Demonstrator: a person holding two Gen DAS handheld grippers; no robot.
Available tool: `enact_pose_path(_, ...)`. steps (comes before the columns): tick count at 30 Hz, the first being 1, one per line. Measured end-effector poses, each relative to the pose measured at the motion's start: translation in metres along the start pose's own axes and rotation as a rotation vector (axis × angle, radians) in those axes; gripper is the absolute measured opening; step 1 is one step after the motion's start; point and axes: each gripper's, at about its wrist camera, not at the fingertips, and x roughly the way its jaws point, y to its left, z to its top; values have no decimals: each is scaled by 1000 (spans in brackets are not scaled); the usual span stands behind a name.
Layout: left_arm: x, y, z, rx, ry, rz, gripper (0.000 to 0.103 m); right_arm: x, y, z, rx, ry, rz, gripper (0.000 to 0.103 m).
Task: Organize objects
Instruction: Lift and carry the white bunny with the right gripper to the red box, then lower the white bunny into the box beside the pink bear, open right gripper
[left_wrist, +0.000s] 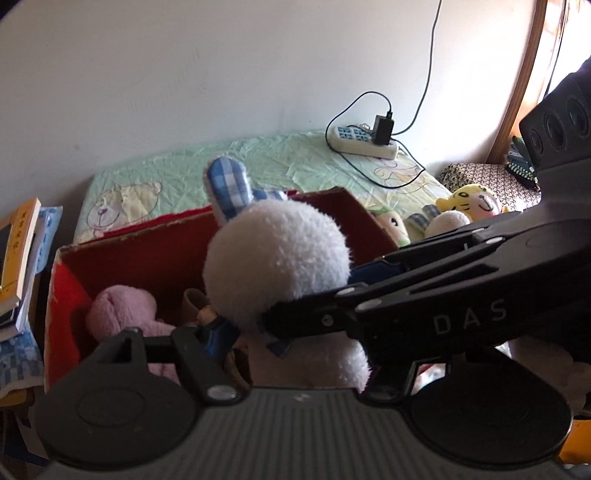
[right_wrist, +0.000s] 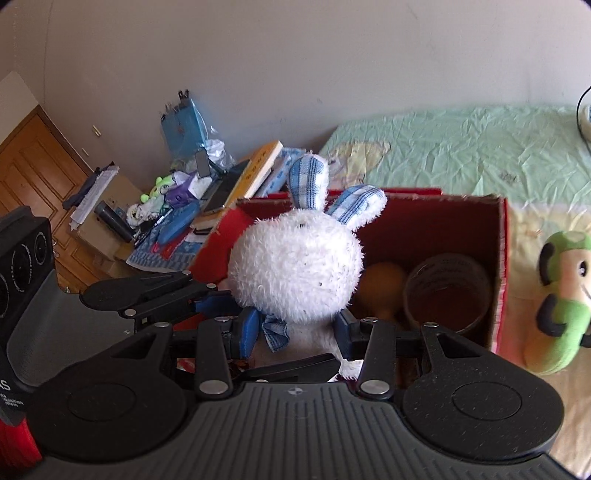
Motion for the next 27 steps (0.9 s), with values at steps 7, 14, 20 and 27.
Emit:
enact_pose_path(7,22,32,-6,-27,89,36,66,37,-5,6,40,92,1,45)
enact_pose_path(14,33,48,-9,-65,122,50,68,55,-8,10,92,134,-19,45)
enact_pose_path(20,31,52,-10,-72,128,77,75,64,-7,11,96,170,-50,49)
enact_pose_path(27,34,50,-9,-77,150,98,80,67,-4,14,78,195,-61,55)
